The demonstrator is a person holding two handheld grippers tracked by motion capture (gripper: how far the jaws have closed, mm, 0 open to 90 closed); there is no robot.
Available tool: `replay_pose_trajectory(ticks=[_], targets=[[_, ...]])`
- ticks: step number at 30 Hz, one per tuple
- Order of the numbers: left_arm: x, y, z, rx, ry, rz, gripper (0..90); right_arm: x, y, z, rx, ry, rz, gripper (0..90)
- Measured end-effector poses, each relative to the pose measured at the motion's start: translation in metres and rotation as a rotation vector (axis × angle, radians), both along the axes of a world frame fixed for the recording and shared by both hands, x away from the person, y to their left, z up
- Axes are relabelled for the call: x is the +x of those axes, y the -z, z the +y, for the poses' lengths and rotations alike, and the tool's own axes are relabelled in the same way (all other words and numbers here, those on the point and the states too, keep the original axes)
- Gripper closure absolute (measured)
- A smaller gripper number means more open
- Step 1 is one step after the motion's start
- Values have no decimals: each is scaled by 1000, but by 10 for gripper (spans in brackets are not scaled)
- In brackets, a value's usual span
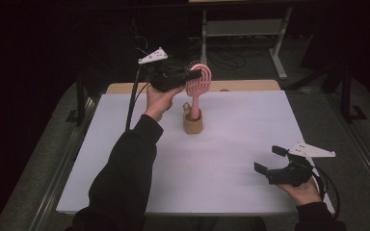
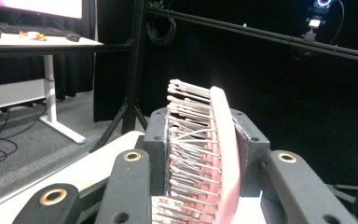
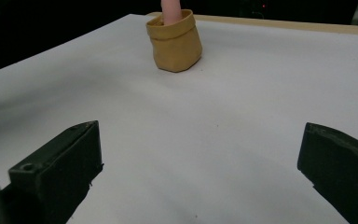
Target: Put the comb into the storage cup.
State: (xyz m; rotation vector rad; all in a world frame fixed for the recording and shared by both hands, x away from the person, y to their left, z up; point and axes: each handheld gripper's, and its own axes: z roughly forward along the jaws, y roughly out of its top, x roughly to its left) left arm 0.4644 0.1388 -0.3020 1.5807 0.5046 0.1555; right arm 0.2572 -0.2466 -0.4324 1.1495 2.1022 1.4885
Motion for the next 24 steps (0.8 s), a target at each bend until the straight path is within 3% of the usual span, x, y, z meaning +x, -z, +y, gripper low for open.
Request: replay_pose_trajectory(ticks=[8, 16, 24], targets=[[3, 9, 2, 5, -4, 23, 642, 0, 1, 1, -17, -4, 7, 0], [3, 17, 2, 4, -2, 19, 642, 1, 3, 2, -41, -3, 18, 0], [4, 29, 2, 0, -7, 44, 642, 2, 4, 2, -39, 0, 19, 0]])
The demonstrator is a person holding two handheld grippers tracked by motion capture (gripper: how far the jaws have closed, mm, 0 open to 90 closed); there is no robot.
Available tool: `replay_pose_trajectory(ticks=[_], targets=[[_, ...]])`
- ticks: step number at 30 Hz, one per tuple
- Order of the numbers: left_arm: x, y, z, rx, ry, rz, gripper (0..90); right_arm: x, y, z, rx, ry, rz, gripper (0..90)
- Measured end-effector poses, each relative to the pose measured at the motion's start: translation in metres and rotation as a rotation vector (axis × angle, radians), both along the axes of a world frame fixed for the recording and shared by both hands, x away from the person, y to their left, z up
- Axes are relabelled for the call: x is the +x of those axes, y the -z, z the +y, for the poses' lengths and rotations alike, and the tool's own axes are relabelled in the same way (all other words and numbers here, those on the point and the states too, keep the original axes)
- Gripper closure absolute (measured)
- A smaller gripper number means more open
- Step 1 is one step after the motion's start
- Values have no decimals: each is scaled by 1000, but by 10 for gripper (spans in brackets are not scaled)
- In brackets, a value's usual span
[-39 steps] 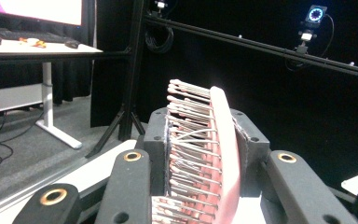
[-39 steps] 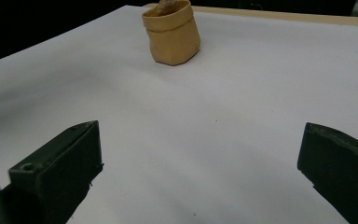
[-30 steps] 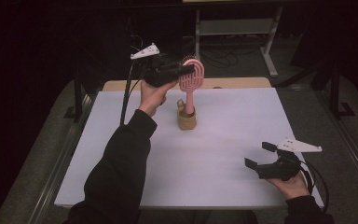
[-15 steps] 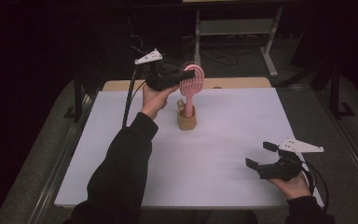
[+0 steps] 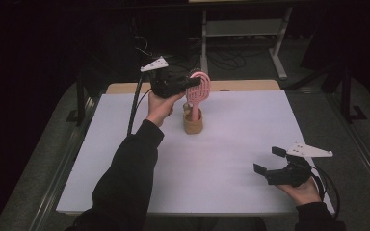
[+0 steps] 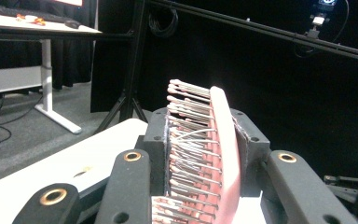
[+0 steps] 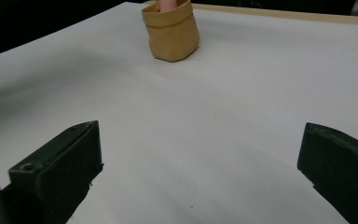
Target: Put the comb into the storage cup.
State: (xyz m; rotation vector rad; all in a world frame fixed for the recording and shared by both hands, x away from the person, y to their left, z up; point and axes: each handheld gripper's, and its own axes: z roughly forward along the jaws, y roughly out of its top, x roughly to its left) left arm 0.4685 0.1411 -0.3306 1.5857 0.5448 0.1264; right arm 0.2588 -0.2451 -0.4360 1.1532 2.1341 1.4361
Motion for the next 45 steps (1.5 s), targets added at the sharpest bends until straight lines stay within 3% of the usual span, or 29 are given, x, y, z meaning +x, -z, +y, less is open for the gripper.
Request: replay_pose_trajectory(ticks=[5, 19, 27, 33, 45], targets=[[1, 4, 3, -15, -15, 15, 642, 0, 0, 0, -1, 0, -1, 0], [7, 16, 8, -8, -49, 43, 642, 1, 1, 1, -3, -4, 11, 0], [14, 20, 10, -51, -66, 68, 642, 0, 1, 0, 1, -3, 12, 0], [18, 25, 11, -51, -80, 90, 641, 0, 0, -1, 6, 2, 12, 0], [11, 21, 10, 15, -153, 38, 599, 0, 1, -2, 4, 6, 10, 0]])
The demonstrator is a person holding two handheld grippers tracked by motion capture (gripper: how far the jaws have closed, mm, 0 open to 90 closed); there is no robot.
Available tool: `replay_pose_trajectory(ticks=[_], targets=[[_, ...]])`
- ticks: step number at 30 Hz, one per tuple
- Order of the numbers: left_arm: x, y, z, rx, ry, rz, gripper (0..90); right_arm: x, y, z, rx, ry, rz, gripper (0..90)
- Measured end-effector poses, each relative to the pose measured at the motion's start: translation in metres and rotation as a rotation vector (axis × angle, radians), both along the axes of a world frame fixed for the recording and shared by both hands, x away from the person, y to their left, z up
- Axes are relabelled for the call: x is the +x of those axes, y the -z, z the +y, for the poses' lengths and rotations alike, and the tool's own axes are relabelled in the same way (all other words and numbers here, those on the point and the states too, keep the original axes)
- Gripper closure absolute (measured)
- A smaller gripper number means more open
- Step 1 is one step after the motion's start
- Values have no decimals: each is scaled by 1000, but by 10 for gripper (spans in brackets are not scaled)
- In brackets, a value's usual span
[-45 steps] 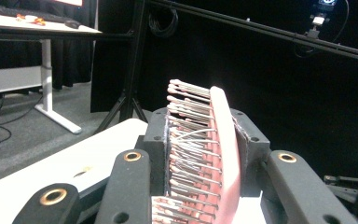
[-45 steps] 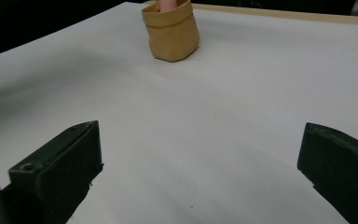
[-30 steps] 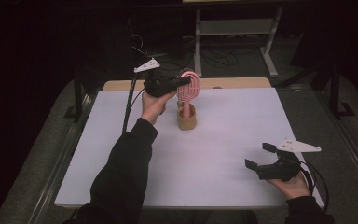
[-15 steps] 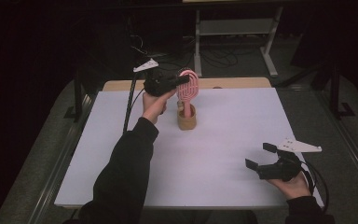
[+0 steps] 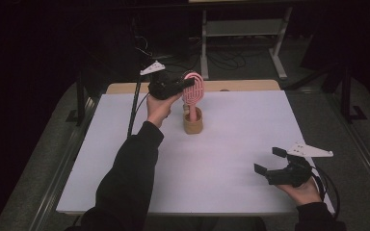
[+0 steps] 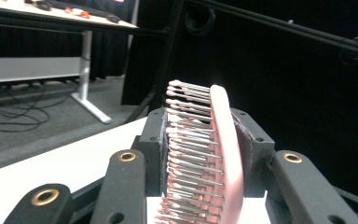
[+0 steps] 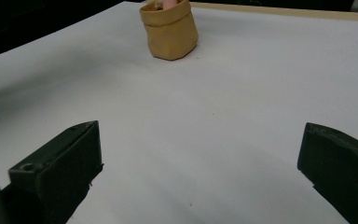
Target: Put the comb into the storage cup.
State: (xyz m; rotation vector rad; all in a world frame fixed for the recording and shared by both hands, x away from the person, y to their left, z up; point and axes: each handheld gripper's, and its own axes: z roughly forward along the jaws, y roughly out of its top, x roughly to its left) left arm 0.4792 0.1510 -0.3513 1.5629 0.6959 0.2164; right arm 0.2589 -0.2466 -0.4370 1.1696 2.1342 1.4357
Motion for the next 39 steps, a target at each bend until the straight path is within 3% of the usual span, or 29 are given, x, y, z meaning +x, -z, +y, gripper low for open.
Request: replay_pose_trajectory(ticks=[4, 22, 35, 39], targets=[[-4, 3, 4, 7, -25, -9, 511, 0, 1, 0, -3, 4, 0, 0], [-10, 7, 19, 14, -29, 16, 378, 0, 1, -1, -2, 8, 6, 0], [-18, 11, 32, 1, 49, 38, 234, 0, 2, -1, -5, 7, 13, 0], [-25, 17, 33, 28, 65, 45, 198, 1, 3, -1, -9, 4, 14, 0]])
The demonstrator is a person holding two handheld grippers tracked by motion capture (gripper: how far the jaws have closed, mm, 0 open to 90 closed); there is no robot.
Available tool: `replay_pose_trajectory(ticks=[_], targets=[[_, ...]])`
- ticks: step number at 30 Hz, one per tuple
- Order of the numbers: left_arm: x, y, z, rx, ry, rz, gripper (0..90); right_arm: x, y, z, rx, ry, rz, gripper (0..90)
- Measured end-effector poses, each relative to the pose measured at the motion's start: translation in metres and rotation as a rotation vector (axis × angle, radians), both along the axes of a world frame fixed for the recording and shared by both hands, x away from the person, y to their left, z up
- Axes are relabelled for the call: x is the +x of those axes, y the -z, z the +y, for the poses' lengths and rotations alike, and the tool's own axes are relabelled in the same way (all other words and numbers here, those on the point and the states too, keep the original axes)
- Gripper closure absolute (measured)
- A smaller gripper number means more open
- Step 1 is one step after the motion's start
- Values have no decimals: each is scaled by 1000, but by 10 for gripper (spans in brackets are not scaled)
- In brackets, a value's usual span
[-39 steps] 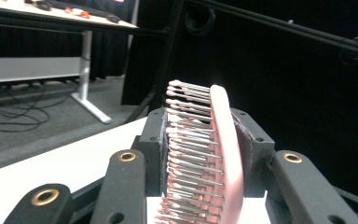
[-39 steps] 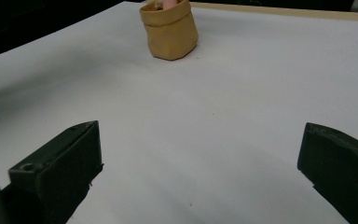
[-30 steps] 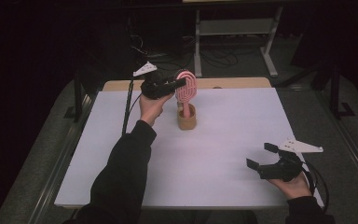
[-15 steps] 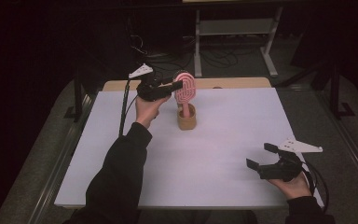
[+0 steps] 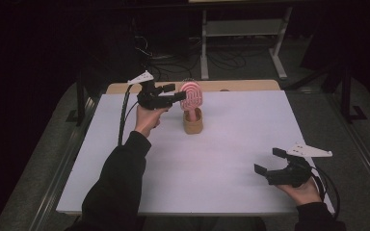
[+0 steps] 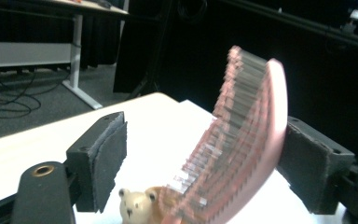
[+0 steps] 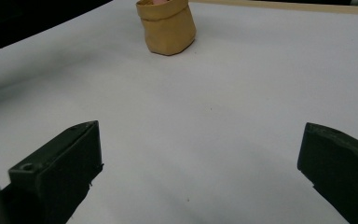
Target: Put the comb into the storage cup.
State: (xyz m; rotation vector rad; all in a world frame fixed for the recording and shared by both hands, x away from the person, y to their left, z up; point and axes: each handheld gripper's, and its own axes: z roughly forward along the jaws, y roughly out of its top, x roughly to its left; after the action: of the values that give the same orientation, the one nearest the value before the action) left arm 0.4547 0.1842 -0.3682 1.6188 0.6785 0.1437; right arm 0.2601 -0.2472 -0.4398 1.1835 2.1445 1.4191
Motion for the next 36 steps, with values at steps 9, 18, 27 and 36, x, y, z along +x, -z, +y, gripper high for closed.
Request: replay_pose_trajectory(ticks=[9, 18, 27, 36], targets=[[-20, 6, 3, 74, 36, -24, 169, 0, 0, 2, -7, -5, 4, 0], [-35, 9, 9, 132, 68, -41, 138, 1, 0, 4, -12, -10, 6, 0], [-43, 15, 19, 151, 80, -37, 136, 1, 0, 4, -12, -9, 7, 0], [-48, 20, 32, 156, 87, -27, 131, 1, 1, 4, -15, -9, 9, 0]])
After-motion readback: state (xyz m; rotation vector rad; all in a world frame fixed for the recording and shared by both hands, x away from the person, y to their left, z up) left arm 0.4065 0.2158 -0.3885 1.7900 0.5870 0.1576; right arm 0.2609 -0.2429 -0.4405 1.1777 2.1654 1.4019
